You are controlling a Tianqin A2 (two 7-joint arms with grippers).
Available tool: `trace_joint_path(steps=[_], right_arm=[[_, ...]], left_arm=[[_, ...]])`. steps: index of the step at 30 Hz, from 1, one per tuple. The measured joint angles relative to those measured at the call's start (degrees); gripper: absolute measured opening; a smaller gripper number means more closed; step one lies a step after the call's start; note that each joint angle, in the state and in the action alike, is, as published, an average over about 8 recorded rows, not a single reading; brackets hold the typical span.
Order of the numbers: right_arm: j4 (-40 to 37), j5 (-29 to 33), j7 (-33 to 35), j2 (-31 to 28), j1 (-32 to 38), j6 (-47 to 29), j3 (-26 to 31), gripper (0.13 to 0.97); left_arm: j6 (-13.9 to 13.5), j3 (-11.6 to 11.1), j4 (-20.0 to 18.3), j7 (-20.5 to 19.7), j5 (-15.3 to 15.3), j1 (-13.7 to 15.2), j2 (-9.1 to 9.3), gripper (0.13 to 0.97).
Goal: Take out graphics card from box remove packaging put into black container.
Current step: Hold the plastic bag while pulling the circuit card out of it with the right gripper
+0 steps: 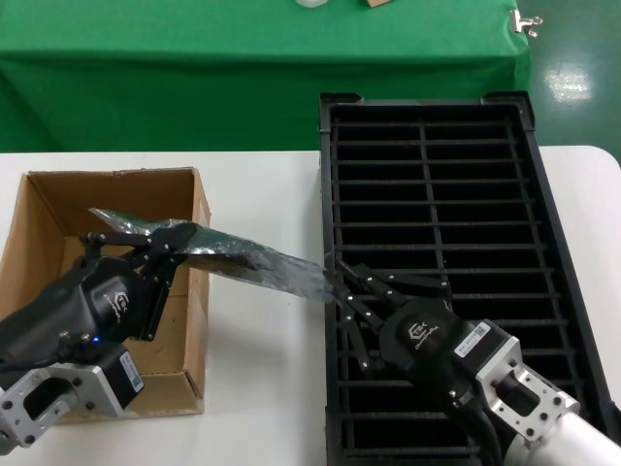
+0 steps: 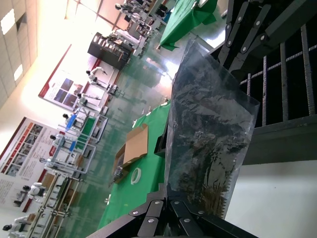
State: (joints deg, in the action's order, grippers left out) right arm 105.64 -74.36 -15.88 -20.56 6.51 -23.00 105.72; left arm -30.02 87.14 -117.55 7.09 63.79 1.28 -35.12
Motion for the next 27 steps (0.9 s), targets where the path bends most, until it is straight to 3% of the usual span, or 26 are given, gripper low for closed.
trace_joint_path(steps=[27], right_arm=[[3.51,-0.21,-0.26,-1.26,-4.02,-1.88,-0.96,0.135]], left_arm=[[0.00,0.00,0.00,0.01,0.00,0.00,0.00,0.139]])
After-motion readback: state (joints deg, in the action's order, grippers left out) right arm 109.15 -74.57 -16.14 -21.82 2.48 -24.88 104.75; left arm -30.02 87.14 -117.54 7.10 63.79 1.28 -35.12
